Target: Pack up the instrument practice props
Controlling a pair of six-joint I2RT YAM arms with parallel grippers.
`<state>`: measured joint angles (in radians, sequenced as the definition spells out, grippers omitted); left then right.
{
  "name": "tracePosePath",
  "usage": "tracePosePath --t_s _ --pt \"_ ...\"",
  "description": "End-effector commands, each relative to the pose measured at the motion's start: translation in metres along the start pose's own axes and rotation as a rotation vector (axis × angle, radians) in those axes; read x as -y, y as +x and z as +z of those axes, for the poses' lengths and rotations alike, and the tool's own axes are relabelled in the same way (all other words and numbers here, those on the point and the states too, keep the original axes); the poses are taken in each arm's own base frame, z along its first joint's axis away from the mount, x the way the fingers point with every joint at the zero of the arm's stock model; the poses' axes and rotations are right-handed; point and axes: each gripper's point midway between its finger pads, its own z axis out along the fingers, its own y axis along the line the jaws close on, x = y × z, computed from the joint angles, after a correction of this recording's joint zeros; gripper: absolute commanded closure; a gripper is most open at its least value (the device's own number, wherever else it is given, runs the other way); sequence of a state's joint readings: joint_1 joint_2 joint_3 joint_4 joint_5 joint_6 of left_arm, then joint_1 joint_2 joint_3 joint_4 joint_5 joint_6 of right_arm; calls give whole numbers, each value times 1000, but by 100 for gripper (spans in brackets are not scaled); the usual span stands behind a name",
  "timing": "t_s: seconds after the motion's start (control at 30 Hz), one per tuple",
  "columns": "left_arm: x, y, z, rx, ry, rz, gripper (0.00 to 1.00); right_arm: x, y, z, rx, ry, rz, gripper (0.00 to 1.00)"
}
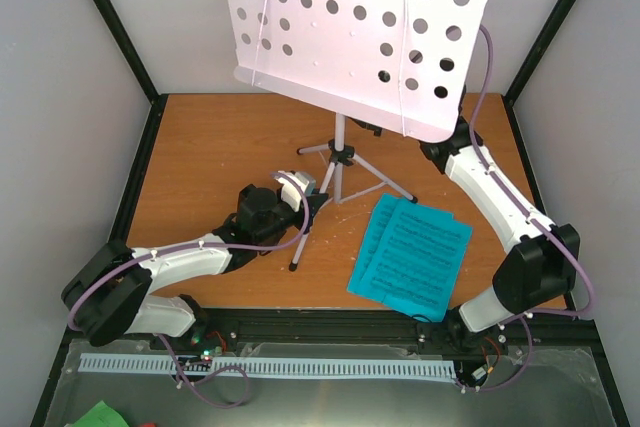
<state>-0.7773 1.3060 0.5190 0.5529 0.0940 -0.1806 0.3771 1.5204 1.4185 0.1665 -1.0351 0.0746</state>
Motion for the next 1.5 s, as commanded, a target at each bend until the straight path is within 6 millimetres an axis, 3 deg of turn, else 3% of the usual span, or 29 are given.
tracePosePath --t_s 0.0,0.23,0.5,1.0,1.17,1.47 --pt "4 -24 5 66 2 26 100 -9 -29 11 45 -9 -28 97" --pt "-7 -86 7 214 -97 63 100 -19 -50 21 69 -40 -71 97" --pt "-11 -153 -11 363 -184 137 100 -31 -63 17 90 -29 -112 97" --pt "26 -236 -71 578 -42 128 100 -48 -68 10 114 3 -92 97" --pt "44 -240 -78 526 58 100 100 -46 -62 8 142 63 -8 97" --pt "54 -183 -73 287 168 -94 100 -33 -11 1 208 174 303 97"
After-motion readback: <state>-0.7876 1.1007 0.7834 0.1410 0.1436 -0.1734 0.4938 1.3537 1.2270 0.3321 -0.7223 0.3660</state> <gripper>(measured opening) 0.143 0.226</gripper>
